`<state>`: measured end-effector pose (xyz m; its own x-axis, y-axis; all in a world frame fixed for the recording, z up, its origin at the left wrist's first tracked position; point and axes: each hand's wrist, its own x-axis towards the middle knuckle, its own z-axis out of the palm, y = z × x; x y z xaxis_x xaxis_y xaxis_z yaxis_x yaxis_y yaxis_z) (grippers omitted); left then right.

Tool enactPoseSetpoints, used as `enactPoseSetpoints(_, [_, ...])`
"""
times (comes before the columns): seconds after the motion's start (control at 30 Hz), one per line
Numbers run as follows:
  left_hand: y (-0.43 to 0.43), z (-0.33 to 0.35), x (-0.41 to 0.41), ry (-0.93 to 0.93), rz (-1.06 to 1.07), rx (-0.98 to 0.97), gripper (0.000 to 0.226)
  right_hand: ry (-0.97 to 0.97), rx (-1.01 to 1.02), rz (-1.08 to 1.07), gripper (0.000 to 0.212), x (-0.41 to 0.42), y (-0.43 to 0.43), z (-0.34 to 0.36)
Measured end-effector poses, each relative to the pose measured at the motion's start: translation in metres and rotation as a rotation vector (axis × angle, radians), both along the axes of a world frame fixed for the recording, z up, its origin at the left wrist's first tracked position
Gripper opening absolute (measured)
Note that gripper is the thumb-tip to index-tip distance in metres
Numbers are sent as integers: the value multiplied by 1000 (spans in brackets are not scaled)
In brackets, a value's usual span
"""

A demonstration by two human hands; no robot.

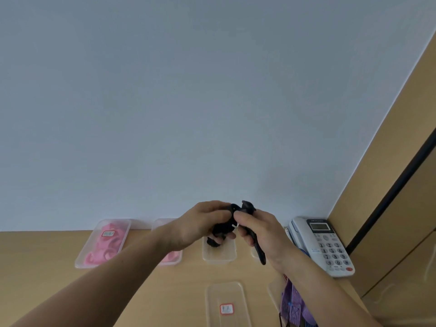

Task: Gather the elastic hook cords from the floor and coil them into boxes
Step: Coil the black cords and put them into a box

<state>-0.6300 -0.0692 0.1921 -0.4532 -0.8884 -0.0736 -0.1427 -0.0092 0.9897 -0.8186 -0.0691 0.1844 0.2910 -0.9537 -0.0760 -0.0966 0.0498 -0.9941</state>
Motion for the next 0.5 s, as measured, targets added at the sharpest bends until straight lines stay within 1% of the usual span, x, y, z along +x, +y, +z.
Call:
enactPoseSetpoints(0.07, [1,-1,5,-28,-34,-29,28,45,-25,41,24,-4,0,-1])
enactPoseSetpoints(0.1, [0,-2,6,-46,-4,-51,29,43,-28,47,23,-5,-1,-2])
enactPoseSetpoints(0.17, [1,-5,6,-118,128,-134,31,6,-23,23,18,-4,-2,-3])
enactPoseSetpoints(0.23, [3,-9,-1,-179,273,-223,29,-65,-3,-59,12,0,-2,-5])
enactPoseSetpoints(0.33, [7,-14,-16,-251,390,-333,31,-202,15,-167,13,10,-3,-10])
enactPoseSetpoints(0.4, [10,-13,-24,-205,428,-291,38,-282,14,-229,20,18,0,-10])
enactPoseSetpoints(0.5, [11,-7,-27,-64,367,-55,54,-326,-1,-339,37,30,3,-9])
